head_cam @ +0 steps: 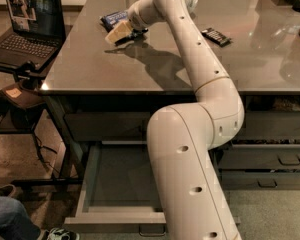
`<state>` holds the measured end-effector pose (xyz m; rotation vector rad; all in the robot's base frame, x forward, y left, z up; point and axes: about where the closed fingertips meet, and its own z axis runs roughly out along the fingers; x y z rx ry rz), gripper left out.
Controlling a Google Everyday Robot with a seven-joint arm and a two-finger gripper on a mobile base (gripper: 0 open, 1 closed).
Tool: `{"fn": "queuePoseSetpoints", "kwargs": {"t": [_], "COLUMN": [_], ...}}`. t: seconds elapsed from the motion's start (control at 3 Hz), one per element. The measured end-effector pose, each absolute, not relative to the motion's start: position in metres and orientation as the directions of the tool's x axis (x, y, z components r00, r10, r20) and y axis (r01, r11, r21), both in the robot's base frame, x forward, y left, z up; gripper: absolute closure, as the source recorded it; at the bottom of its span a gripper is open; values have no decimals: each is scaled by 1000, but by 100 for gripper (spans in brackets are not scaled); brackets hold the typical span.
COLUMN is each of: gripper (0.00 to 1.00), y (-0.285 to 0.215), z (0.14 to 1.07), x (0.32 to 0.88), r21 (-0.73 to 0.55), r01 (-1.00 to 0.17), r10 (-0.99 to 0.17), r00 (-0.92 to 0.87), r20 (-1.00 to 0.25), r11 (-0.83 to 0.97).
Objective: Place blue chip bag into middle drawer
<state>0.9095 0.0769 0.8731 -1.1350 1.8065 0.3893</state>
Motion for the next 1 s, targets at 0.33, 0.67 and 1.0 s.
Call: {"fn": "queuePoseSetpoints", "kwargs": {"t": [0.33,0.67,1.0], "gripper": [0,0,0], "y": [78,99,99], "z": [872,838,838], "x": [909,908,908], "r21": [-198,-156,-153], "r01": [-831,-850,-851], "r10": [-534,-563,-564], "r00": [-135,-186,-189], "r20": [-834,-806,-803], "r11": [520,504,503]}}
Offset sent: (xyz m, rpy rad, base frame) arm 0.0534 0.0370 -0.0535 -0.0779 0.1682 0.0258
